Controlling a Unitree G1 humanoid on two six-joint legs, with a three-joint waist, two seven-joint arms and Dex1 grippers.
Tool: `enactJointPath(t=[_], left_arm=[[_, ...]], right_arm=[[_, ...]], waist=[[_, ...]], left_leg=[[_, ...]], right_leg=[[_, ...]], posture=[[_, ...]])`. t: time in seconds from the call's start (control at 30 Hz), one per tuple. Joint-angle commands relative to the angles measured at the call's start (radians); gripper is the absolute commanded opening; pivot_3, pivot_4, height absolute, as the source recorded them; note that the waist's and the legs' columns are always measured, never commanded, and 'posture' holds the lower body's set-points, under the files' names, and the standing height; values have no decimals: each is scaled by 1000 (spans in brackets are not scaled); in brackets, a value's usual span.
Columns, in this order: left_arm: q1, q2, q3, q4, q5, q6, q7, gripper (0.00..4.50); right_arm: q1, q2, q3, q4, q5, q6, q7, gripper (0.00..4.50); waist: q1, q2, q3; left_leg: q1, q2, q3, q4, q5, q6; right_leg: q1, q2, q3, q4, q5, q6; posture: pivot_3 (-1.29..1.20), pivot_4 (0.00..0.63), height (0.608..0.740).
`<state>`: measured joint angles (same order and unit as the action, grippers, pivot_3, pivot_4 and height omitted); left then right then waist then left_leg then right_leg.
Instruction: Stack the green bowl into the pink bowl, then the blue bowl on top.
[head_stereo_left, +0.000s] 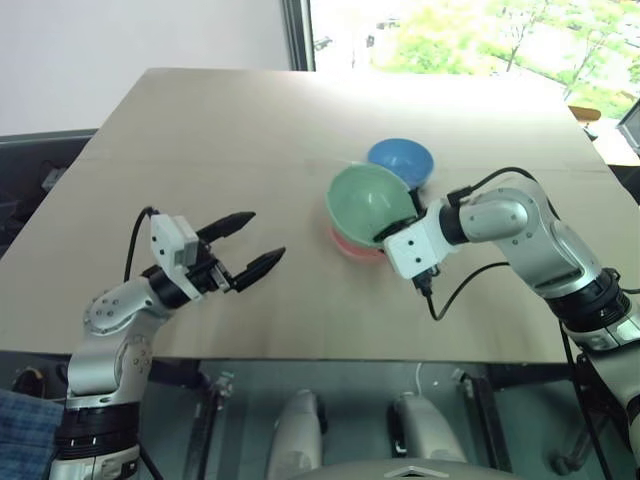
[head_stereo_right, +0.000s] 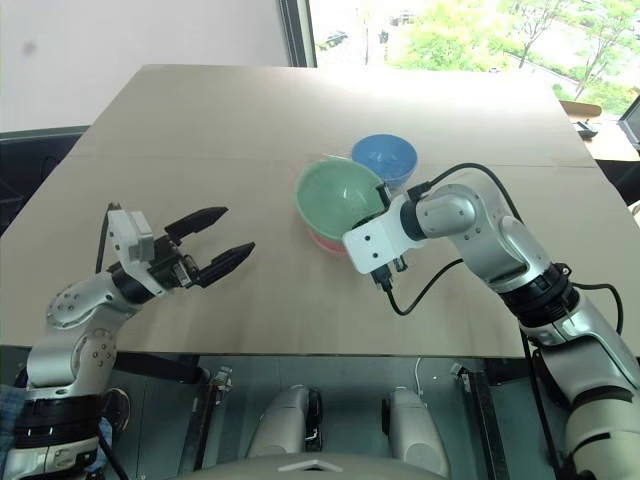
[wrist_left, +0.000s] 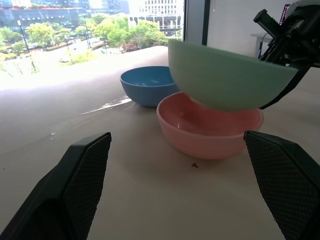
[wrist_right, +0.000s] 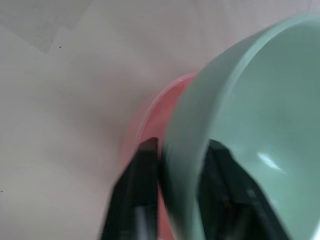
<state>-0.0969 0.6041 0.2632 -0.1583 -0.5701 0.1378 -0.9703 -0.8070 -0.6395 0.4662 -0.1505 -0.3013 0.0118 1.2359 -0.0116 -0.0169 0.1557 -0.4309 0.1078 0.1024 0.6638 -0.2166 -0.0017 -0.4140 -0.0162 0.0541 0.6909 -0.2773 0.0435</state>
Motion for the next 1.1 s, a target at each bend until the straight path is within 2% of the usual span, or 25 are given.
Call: enactJointPath(t=[0.03, 0.13, 0.33, 0.47, 0.63, 0.83, 1.1], left_arm=[[-18, 4, -4, -18, 6, -23, -7, 4500], [-24, 4, -8, -12, 7, -22, -13, 4500], [-31, 8, -8, -4, 4, -13, -22, 4500], [-33, 1, -8, -4, -2, -8, -19, 4500], [-35, -12, -14, -9, -2, -4, -8, 4500], [-54, -45, -2, -15, -21, 14, 43, 4500], [-75, -92, 5, -41, -46, 14, 108, 4500]], right_arm=[[-25, 3, -19, -20, -3, 17, -8, 2811], [-28, 10, -38, -9, -14, 30, -44, 3725], [-76, -39, -85, 50, 18, 47, -21, 3725], [-167, -103, -118, 169, 64, 11, 34, 3725], [-252, -127, -117, 322, 81, -55, 70, 3725], [-321, -71, -75, 568, 3, -199, -25, 3725], [-432, 52, 5, 956, -143, -373, -225, 3725]], waist=[[0, 0, 0], [0, 0, 0], [-1, 0, 0], [0, 0, 1], [-4, 0, 1], [-4, 0, 1], [-6, 0, 1]], left_leg=[[0, 0, 0, 0, 0, 0], [0, 0, 0, 0, 0, 0], [0, 0, 0, 0, 0, 0], [0, 0, 1, 0, 0, 0], [1, 0, 1, -3, 0, 0], [0, 0, 2, -4, 0, 0], [0, 0, 3, -6, 0, 0]], right_leg=[[0, 0, 0, 0, 0, 0], [0, 0, 0, 0, 0, 0], [0, 0, 0, 0, 0, 0], [0, 0, 0, 0, 0, -1], [-1, 0, 1, -1, -1, -2], [-3, 0, 2, -1, -1, -2], [-4, 0, 2, -1, -1, -1]], posture=[[0, 150, 740], [0, 150, 740], [0, 150, 740], [0, 150, 740], [0, 150, 740], [0, 150, 740], [0, 150, 740]])
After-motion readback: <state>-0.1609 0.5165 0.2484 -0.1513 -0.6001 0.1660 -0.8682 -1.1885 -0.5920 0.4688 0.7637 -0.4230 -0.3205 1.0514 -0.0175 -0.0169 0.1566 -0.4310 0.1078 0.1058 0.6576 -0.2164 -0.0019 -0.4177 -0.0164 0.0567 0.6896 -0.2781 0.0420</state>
